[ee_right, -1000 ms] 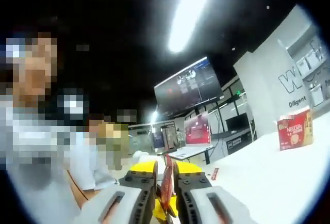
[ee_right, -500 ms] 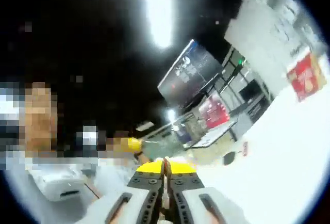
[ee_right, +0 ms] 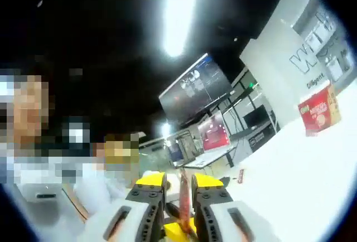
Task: Tear open the coffee pouch, take out the coffee, and pour the coffee from the pouch into the cup
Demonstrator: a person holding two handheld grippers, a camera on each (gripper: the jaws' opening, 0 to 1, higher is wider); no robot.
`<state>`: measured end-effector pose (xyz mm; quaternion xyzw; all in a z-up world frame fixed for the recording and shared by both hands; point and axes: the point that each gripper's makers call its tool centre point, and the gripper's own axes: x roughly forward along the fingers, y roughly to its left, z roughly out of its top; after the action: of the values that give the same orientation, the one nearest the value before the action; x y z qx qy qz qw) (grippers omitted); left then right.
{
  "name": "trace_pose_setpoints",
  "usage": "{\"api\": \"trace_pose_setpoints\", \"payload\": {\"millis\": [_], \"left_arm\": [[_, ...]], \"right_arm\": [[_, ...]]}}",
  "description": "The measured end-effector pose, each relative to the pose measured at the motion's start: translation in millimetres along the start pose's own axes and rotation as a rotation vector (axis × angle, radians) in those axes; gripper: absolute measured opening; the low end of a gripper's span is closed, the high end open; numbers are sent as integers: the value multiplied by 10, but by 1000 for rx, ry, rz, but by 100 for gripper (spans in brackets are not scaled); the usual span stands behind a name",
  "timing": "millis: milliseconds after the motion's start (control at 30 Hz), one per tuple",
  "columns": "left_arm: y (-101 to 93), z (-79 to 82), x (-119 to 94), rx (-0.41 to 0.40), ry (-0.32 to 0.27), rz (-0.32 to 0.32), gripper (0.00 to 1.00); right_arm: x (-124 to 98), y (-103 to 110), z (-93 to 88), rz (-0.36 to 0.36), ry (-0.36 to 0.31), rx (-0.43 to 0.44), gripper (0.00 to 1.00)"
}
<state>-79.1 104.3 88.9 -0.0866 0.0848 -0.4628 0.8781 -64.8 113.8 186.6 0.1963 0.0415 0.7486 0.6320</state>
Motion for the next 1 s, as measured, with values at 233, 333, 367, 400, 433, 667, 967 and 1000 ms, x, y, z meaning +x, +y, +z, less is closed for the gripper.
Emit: {"api": "trace_pose_setpoints", "payload": {"millis": [233, 333, 367, 400, 433, 667, 967, 1000], "left_arm": [[-168, -36, -27, 25, -8, -10, 10], [-221, -6, -81, 22, -27, -7, 11], [-235, 12, -97, 18, -32, -2, 11], [-262, 29, -109, 12, -33, 2, 11], [-289, 40, -115, 13, -34, 5, 11], [-335, 50, -128, 22, -58, 12, 10], [-299, -27, -130, 20, -74, 8, 10], [-288, -40, -119, 18, -70, 6, 10]], "right_arm": [[11, 162, -111, 64, 13, 52, 3], [27, 161, -96, 26, 12, -3, 2], [33, 178, -86, 12, 15, -62, 2], [41, 189, -88, -22, 32, -128, 2], [52, 204, -79, -45, 40, -186, 2], [74, 390, -74, -37, 41, -339, 4], [-26, 249, -126, 13, 44, -132, 21], [-22, 233, -131, 16, 43, -120, 21]]}}
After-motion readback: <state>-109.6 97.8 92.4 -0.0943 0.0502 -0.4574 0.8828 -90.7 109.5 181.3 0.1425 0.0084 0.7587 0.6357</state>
